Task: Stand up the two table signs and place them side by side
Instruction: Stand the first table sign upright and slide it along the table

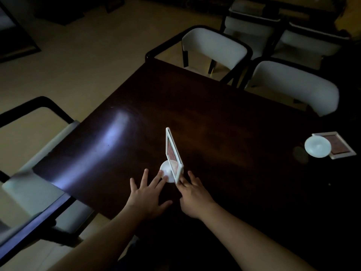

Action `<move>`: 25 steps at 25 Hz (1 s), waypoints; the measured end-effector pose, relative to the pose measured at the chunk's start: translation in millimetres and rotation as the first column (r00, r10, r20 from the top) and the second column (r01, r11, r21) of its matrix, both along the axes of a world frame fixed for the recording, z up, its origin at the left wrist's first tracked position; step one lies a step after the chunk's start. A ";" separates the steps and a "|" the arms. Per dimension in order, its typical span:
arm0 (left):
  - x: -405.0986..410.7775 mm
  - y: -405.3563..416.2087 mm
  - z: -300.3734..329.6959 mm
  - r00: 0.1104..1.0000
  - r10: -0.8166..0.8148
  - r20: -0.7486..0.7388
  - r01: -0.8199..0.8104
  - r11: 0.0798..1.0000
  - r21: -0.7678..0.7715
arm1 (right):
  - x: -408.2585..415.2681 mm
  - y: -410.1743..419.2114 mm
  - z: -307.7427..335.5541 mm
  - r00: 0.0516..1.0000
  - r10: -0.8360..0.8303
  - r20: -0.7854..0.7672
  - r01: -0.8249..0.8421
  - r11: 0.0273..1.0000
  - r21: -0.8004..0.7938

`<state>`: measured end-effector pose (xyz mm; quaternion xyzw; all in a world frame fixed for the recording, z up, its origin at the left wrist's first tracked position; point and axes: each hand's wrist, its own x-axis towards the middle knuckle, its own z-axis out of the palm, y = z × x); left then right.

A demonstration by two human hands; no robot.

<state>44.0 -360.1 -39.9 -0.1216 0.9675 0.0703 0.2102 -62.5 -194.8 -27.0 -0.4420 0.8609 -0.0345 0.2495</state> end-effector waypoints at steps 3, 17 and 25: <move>-12.5 -33.0 -0.6 1.000 0.007 -0.010 -0.007 1.000 0.014 | -13.4 -34.0 3.0 1.000 -0.009 0.014 0.009 1.000 0.008; -90.6 -222.5 0.6 0.997 -0.061 -0.037 0.064 0.996 0.068 | -78.7 -218.6 20.4 0.993 -0.113 0.035 0.110 0.990 0.090; -126.8 -301.6 -0.7 0.997 -0.021 -0.074 0.027 0.997 0.072 | -114.5 -303.1 22.7 0.993 -0.117 0.017 0.113 0.984 0.134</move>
